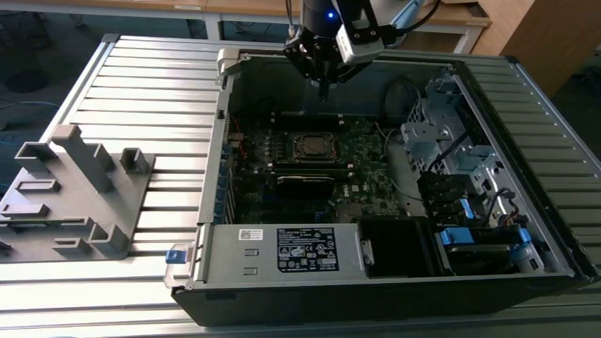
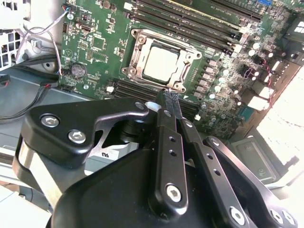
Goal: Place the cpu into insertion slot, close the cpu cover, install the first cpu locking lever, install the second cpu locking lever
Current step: 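Install the second cpu locking lever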
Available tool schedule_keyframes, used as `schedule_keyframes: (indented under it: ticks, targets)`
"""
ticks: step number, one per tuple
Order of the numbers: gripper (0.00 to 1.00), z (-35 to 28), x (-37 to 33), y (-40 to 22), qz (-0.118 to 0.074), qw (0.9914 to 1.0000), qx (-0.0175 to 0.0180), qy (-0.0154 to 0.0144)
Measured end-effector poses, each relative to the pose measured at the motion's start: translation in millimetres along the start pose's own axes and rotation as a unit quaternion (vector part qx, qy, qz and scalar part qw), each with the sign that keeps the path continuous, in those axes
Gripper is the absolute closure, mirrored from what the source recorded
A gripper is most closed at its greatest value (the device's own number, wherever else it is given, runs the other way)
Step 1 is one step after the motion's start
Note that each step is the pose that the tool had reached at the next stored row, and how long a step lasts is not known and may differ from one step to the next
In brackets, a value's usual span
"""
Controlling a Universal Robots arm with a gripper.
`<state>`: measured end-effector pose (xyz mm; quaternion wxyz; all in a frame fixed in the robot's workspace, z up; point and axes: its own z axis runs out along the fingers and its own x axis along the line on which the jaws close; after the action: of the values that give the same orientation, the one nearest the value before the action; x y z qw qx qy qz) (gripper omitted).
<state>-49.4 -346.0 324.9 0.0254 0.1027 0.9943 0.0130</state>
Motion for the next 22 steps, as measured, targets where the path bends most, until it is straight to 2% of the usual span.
schedule_keyframes:
  ticks: [22]
  targets:
    - [0.89,7.5,0.3,-0.4,0.0,1.0,0.0,0.0]
